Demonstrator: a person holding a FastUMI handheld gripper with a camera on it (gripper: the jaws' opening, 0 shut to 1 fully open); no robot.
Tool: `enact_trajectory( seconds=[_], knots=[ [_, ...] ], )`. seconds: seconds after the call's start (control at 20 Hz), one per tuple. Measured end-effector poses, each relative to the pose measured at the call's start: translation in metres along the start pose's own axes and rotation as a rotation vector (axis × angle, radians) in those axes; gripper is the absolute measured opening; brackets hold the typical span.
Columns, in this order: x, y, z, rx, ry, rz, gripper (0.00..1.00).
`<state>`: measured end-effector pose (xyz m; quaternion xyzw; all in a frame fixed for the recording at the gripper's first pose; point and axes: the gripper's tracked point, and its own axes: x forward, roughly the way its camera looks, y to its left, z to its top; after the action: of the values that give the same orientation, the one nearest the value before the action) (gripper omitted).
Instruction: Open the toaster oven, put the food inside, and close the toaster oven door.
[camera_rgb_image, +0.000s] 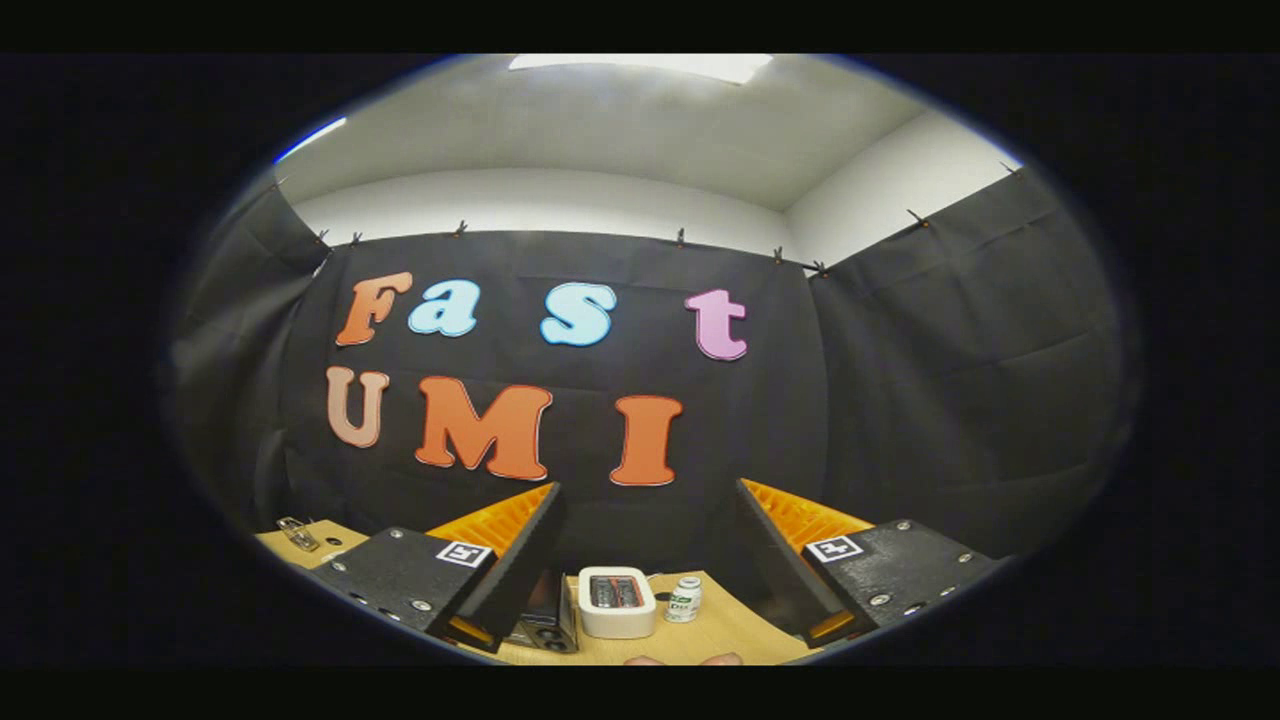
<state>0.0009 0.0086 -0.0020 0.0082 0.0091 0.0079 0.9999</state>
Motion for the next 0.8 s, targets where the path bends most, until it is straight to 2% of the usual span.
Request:
enact_trajectory(
  seconds=[0.4, 0.8],
  knots=[
    [0.004, 0.049, -0.035, 0.035, 0.087, 0.089, 0.98],
    [0.009, 0.133, -0.123, 0.094, 0.344, 0.195, 0.98]
  ],
)
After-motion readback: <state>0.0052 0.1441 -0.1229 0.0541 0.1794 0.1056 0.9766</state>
